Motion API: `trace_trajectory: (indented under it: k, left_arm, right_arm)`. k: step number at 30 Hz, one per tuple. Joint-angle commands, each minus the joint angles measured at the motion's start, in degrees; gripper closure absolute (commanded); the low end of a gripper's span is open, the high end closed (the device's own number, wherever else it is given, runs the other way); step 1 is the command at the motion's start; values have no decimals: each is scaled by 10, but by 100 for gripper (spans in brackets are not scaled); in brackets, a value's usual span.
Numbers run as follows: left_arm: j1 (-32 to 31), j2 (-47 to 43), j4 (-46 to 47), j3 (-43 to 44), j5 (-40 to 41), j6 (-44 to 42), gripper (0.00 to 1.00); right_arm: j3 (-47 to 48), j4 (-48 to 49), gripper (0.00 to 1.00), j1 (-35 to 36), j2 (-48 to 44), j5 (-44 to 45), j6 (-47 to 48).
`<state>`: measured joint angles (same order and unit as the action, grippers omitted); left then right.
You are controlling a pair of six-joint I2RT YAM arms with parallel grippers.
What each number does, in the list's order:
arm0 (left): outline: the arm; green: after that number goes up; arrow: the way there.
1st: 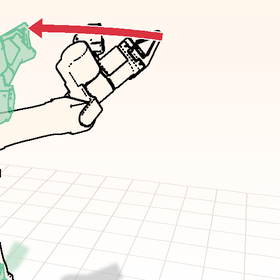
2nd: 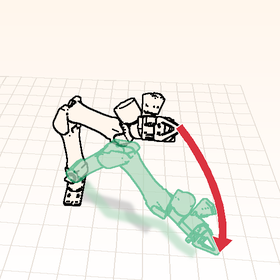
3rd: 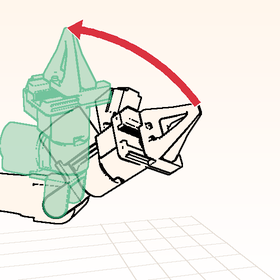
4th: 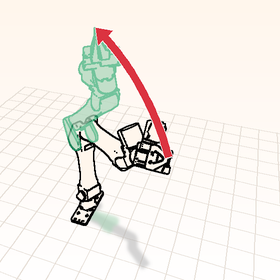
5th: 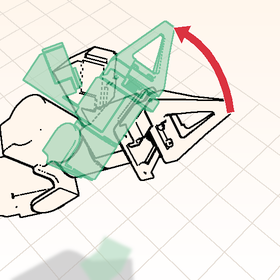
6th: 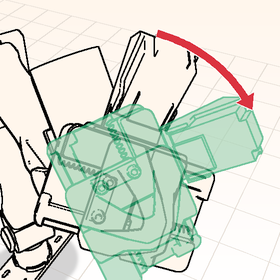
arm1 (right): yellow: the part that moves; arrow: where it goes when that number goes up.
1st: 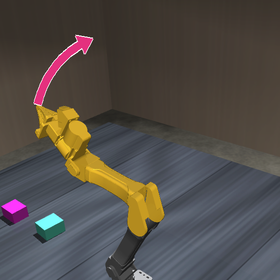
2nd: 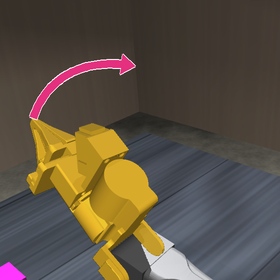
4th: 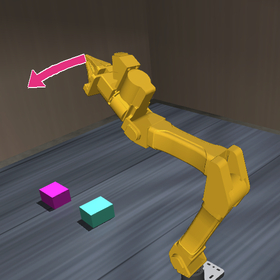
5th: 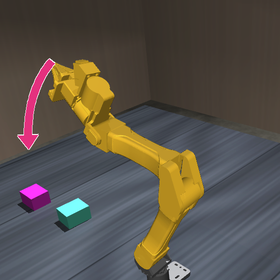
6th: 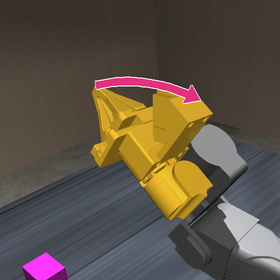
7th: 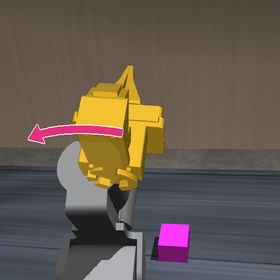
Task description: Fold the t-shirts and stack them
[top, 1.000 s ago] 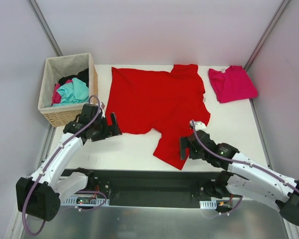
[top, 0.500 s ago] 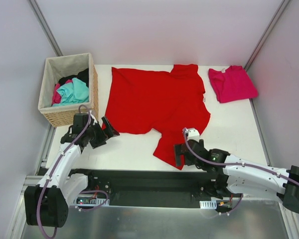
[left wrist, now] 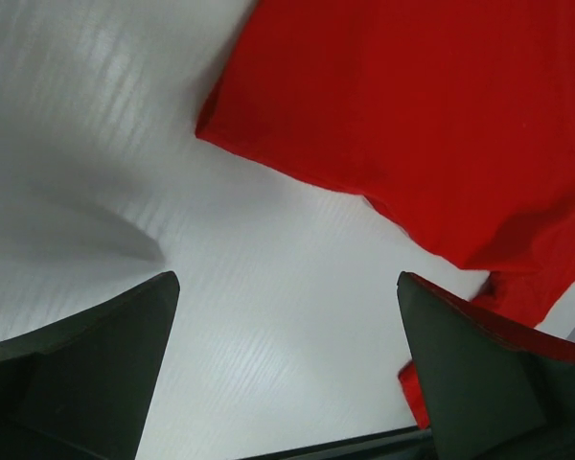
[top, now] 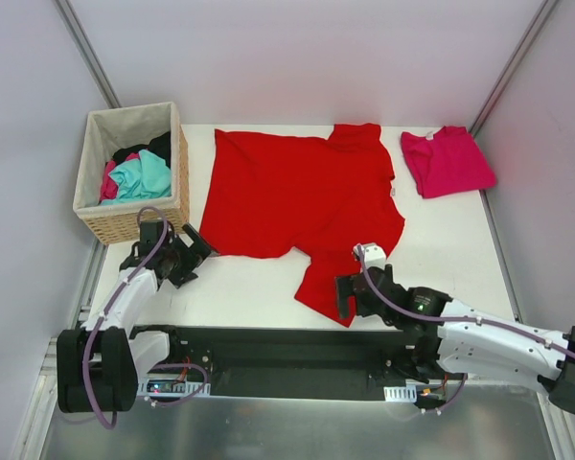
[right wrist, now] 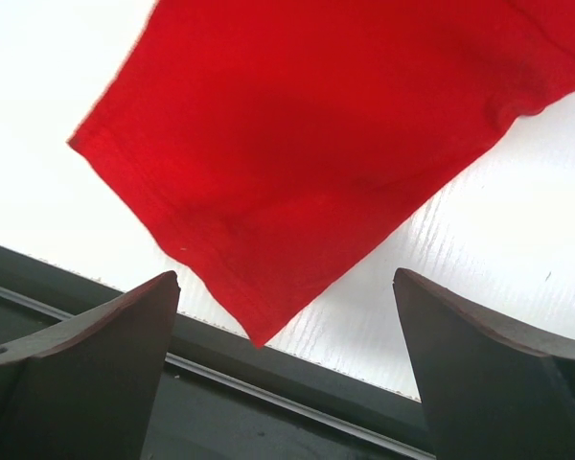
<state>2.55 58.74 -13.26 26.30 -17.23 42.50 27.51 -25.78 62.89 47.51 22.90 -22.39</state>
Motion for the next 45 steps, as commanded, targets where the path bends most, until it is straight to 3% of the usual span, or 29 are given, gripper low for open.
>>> trace_trajectory:
  k: [1, 14, 19, 28, 45]
  left_arm:
    - [9, 26, 62, -10, 44, 49, 2]
    - [14, 91, 131, -13, 97, 85, 13]
    - [23, 117, 155, -25, 96, 97, 28]
    - [30, 129, 169, -42, 100, 108, 42]
    - [40, 156, 206, -71, 98, 120, 86]
  right_arm:
    - [31, -28, 1, 2, -35, 6, 22]
    - [43, -77, 1, 2, -77, 20, 34]
    - [46, -81, 1, 3, -79, 22, 35]
    - [41, -86, 1, 2, -89, 22, 24]
    - [29, -97, 3, 3, -104, 22, -5]
